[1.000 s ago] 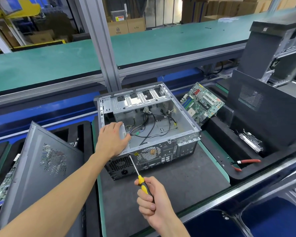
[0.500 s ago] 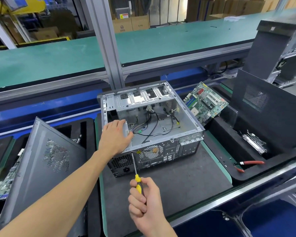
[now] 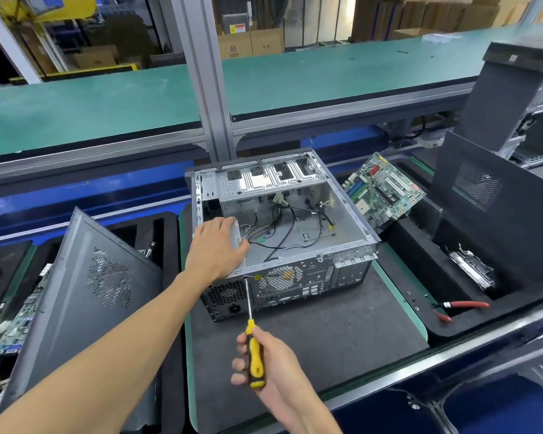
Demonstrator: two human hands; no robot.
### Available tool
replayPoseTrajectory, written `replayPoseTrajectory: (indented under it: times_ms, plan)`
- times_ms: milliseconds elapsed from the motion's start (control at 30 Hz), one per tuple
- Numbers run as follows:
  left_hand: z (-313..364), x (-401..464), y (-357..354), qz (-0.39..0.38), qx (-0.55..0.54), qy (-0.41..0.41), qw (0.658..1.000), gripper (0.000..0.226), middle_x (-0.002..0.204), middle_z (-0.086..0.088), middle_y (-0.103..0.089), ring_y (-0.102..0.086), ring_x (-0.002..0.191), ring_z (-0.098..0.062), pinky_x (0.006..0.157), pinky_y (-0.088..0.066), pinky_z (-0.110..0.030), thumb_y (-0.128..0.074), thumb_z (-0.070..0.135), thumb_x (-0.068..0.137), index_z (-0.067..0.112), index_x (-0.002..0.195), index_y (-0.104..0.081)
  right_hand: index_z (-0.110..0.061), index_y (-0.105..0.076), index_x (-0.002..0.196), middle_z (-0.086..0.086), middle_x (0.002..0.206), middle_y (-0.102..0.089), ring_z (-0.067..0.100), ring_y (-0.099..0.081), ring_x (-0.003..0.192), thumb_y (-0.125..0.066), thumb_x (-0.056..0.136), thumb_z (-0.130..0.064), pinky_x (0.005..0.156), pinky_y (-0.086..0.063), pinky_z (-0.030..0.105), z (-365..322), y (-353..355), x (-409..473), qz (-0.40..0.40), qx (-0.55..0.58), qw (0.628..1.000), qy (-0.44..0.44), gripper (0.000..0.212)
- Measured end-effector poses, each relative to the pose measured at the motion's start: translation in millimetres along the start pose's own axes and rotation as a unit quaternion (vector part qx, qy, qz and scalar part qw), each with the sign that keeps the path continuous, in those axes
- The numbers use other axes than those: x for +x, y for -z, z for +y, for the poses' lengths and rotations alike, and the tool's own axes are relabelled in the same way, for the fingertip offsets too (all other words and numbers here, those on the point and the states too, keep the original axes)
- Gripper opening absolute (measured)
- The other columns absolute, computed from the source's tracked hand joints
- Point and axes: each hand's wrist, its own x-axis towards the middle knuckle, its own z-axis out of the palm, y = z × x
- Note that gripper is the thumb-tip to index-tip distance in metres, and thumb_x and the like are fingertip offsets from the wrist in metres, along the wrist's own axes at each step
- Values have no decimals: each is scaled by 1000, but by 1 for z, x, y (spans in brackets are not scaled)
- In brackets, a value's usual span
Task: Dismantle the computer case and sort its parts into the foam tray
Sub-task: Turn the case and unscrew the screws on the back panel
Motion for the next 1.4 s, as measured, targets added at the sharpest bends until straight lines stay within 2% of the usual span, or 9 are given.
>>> replayPoseTrajectory:
  times_ms: [167, 367, 533, 633, 833, 1033, 1200, 1300, 1400]
  plan:
    - [-1, 1, 0, 2, -4, 0, 1000, 63, 143, -3, -51, -43, 134, -24, 117, -24, -39, -45, 53, 96, 17, 147, -42, -11, -48, 96, 1, 57, -38, 11, -25, 39, -53, 104, -39, 35, -15, 17, 5, -6, 3, 19, -76, 996, 40, 29]
    - [-1, 0, -1, 6, -11, -1, 1000, 63, 142, -3, -52, -43, 134, -24, 117, -24, -39, -46, 54, 95, 17, 147, -43, -1, -59, 93, 5, 68, -47, 15, -39, 50, -43, 104, -28, 39, -26, 23, -3, -3, 0, -43, 41, 998, -33, 34]
    - [-1, 1, -1, 9, -11, -2, 1000, 63, 142, -3, -52, -43, 134, -24, 117, -25, -39, -45, 54, 95, 17, 147, -43, -8, -50, 96, 1, 56, -36, 11, -24, 40, -55, 103, -38, 35, -17, 17, 6, -3, 0, 22, -94, 994, 56, 31]
    - [0, 0, 0, 10, -10, -3, 1000, 63, 143, -3, -51, -43, 134, -24, 118, -25, -39, -46, 53, 96, 17, 147, -42, 0, -62, 100, 2, 55, -34, 12, -26, 40, -37, 107, -41, 36, -18, 19, 6, -2, 5, 38, -51, 998, 15, 49]
    - [1, 0, 1, 5, -11, -2, 1000, 64, 146, -2, -49, -40, 137, -22, 121, -21, -39, -44, 54, 96, 17, 149, -40, -9, -52, 93, 8, 71, -56, 16, -43, 48, -57, 101, -17, 39, -30, 22, 1, 6, 1, 8, -9, 1000, 16, 12]
    - [1, -1, 2, 6, -12, -3, 1000, 65, 146, -2, -49, -41, 137, -21, 121, -22, -39, -44, 54, 96, 17, 149, -40, 0, -62, 104, 4, 61, -40, 14, -31, 46, -40, 106, -39, 42, -23, 22, -3, 2, 4, 1, -35, 999, -30, 45]
    - [0, -1, 2, 6, -14, -3, 1000, 65, 145, -2, -50, -41, 136, -22, 121, -21, -39, -44, 55, 96, 17, 149, -41, -6, -54, 96, 6, 69, -50, 15, -40, 47, -60, 99, -22, 39, -31, 23, -2, 6, -2, -28, -58, 998, 11, 18]
    - [0, -1, 2, 7, -15, -3, 1000, 65, 145, -2, -50, -41, 136, -22, 121, -21, -40, -45, 55, 96, 17, 149, -41, -8, -49, 101, 1, 59, -35, 11, -22, 43, -57, 102, -39, 36, -17, 19, 0, 10, 2, 14, -104, 994, 25, 32]
    - [0, -1, 2, 8, -16, -4, 1000, 65, 145, -2, -50, -41, 136, -22, 121, -21, -40, -45, 55, 96, 17, 149, -41, 2, -64, 103, 4, 62, -42, 15, -34, 48, -38, 107, -36, 43, -28, 24, 1, 11, 7, 13, -51, 998, -20, 46]
